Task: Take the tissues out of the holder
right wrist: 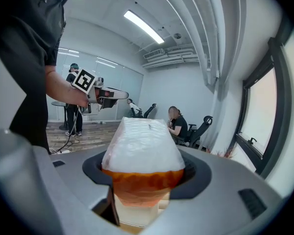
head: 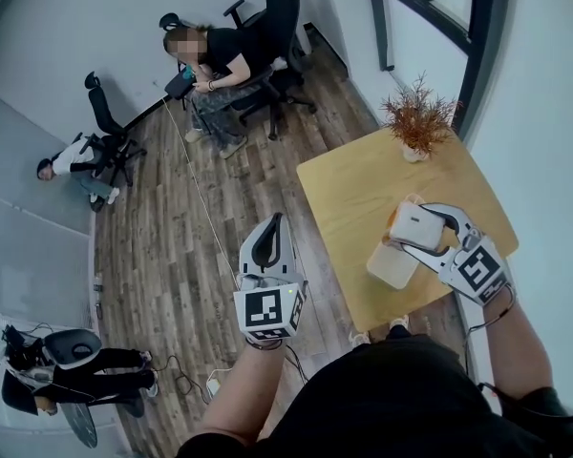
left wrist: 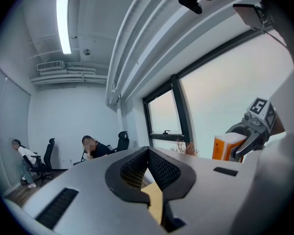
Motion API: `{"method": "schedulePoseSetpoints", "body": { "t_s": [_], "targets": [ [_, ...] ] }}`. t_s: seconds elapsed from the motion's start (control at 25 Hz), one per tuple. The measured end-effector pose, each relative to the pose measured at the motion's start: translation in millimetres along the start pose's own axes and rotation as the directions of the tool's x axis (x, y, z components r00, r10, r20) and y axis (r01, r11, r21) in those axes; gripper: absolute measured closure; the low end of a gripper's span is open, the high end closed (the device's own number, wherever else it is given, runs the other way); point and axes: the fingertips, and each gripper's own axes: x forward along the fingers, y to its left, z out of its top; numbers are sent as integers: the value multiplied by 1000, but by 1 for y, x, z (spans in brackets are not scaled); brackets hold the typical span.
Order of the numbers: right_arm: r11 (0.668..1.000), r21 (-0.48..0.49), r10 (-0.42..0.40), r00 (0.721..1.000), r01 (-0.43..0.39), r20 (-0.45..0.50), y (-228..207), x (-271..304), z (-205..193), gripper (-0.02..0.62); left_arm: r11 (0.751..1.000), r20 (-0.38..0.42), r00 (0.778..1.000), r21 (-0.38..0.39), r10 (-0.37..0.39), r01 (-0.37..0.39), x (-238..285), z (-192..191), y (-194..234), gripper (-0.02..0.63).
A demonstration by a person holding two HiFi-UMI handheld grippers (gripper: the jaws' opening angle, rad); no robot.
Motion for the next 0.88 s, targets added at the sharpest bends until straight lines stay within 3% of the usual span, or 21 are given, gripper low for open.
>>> {"method": "schedulePoseSetpoints", "body": {
  "t_s": [0.4, 0.88],
  "targets": [
    [998, -32, -58, 998, 59, 35, -24, -26, 45, 302, 1000, 60, 998, -6, 27, -27, 4, 38, 14, 601],
    [994, -40, -101, 990, 106, 98, -44, -41, 67, 302, 998, 117, 992, 16, 53, -55, 6, 59, 21, 601]
  ]
}}
